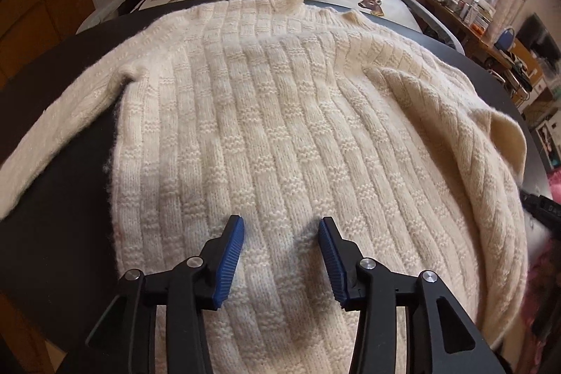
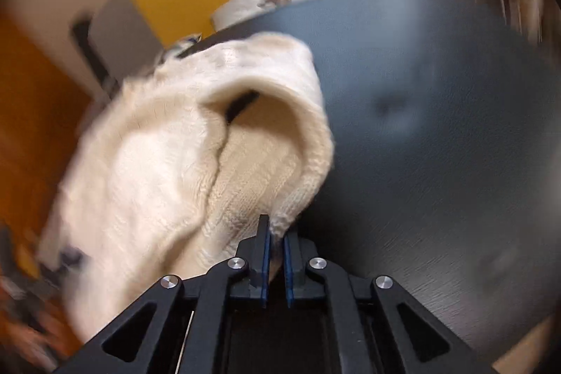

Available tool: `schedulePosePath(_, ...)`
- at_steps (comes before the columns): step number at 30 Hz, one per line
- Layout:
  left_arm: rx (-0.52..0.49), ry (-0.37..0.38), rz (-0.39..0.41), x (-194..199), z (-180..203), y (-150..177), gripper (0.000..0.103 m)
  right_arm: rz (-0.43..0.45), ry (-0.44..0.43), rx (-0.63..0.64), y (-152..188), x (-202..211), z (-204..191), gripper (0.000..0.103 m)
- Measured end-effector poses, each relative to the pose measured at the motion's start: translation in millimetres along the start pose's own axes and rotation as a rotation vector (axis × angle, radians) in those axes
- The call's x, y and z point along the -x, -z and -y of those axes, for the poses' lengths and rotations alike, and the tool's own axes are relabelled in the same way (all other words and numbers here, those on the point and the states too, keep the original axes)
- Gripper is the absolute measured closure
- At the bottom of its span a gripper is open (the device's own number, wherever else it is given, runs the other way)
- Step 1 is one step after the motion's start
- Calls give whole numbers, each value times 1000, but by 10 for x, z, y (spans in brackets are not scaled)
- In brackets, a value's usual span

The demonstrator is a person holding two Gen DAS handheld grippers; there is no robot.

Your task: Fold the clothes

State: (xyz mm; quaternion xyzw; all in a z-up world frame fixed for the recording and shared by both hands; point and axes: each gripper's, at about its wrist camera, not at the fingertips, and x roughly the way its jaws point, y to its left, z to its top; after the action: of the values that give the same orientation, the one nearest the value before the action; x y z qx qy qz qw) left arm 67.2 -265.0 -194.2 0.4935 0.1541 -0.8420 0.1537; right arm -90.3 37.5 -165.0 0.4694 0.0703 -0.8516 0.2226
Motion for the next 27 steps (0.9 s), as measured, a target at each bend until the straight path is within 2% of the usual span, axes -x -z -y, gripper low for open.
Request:
schedulePosePath(3,-16,13,7,-3,-10,11,54,98,280,329,-173,318,-278,98)
schedulePosePath(4,-17,18,8,-4,-17,8,54,121,366,402,-240,388,-291,98)
schedulePosePath(7,-20,30,8,-8,-38,1,53,184,623,588,-452,567,-242,98)
schedulePosePath(11,-27,42,9,-13,-65,-13,52,239,921,761,-619,602,-85,98)
schedulePosePath(13,-31,41,8,-13,-64,-18,51,238,972,848,-570,538,-14,98)
schedulePosePath(15,-39,38,7,-14,-56,-21,50,235,1012,934,-515,468,53,89)
schedulePosePath(16,-44,35,6,-15,-51,-22,50,191,950,944,-463,435,80,77)
schedulePosePath(19,-60,27,-2,-14,-42,-33,49,-77,645,845,-283,361,222,77)
schedulePosePath(21,-56,41,-18,-3,-61,-56,50,-188,532,769,-136,374,321,77)
schedulePosePath(24,-12,115,-37,83,-137,-161,50,-205,381,580,-113,584,525,77)
schedulePosePath(27,-23,121,15,248,-132,-456,50,-137,208,364,-364,750,660,77)
